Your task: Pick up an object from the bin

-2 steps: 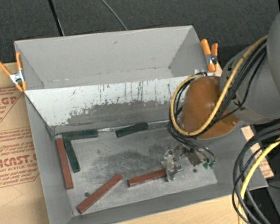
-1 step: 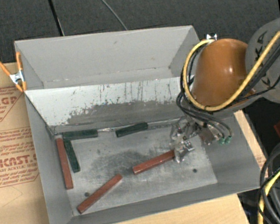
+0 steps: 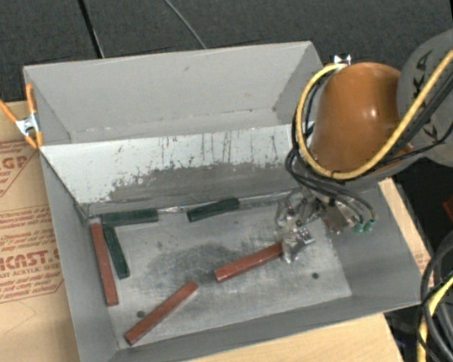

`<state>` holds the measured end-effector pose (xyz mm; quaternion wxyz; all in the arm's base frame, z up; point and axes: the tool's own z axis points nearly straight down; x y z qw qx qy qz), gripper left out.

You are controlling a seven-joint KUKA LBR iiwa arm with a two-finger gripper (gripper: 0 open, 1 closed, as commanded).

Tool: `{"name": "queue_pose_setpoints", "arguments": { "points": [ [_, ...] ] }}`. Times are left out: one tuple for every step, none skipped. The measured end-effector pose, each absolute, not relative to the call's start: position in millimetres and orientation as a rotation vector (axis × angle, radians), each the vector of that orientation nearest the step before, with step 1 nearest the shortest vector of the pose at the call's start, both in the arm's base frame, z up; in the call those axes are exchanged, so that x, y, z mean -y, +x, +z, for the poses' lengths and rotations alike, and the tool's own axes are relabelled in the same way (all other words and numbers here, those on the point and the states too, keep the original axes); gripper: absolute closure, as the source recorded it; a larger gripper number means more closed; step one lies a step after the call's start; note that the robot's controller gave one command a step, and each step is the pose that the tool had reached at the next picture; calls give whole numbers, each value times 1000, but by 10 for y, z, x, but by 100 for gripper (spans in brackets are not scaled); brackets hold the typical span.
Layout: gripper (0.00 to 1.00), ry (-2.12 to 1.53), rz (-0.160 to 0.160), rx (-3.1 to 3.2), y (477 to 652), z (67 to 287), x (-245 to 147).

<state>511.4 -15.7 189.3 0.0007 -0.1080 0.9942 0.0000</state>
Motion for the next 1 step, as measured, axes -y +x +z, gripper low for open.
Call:
{"name": "queue_pose_setpoints", "arguments": {
  "points": [
    [100,-386,0,-3115,5079,2857,227]
  ]
}}
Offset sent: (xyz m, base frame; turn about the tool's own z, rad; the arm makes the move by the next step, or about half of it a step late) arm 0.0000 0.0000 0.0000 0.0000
